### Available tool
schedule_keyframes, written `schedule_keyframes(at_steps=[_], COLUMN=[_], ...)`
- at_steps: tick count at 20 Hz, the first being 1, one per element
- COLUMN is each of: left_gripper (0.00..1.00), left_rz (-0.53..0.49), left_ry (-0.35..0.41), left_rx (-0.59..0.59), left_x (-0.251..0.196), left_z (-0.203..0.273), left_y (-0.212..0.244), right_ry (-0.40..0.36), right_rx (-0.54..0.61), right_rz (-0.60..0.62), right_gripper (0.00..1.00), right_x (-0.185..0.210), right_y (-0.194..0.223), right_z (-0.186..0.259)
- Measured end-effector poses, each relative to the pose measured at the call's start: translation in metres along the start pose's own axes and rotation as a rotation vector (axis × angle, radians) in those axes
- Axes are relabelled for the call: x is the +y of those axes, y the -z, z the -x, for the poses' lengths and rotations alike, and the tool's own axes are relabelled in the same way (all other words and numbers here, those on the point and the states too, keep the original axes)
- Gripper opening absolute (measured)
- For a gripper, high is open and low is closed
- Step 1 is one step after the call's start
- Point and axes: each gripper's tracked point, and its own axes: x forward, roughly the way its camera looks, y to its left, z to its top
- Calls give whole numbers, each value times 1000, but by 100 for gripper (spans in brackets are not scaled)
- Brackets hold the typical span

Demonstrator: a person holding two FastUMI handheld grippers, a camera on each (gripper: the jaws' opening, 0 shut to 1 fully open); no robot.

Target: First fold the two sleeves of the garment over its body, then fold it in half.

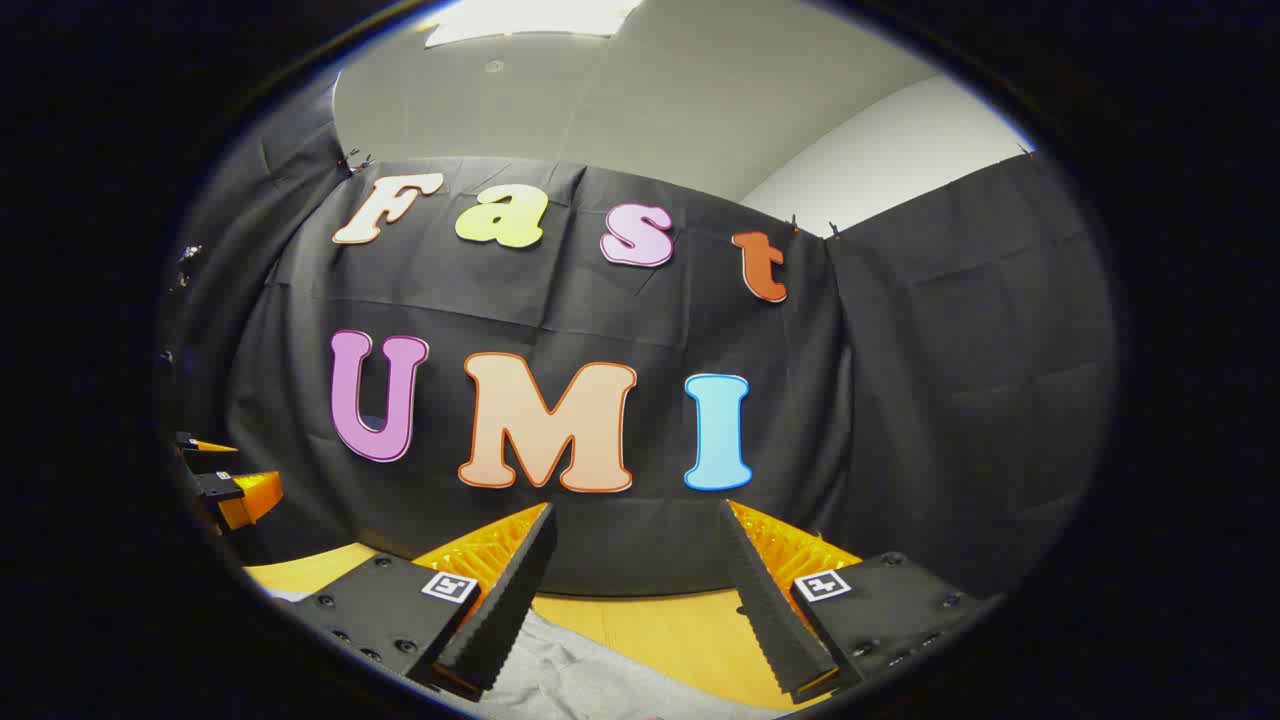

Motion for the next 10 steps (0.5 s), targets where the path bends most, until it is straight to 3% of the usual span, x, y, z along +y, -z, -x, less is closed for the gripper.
schedule_keyframes(at_steps=[10], left_gripper=[96], left_rz=[15], left_ry=[-8], left_rx=[-25], left_x=[7], left_z=[19], left_y=[-8], right_ry=[-35], right_rx=[-11], right_rz=[41], right_gripper=[99], right_x=[12], right_y=[-9], right_z=[17])
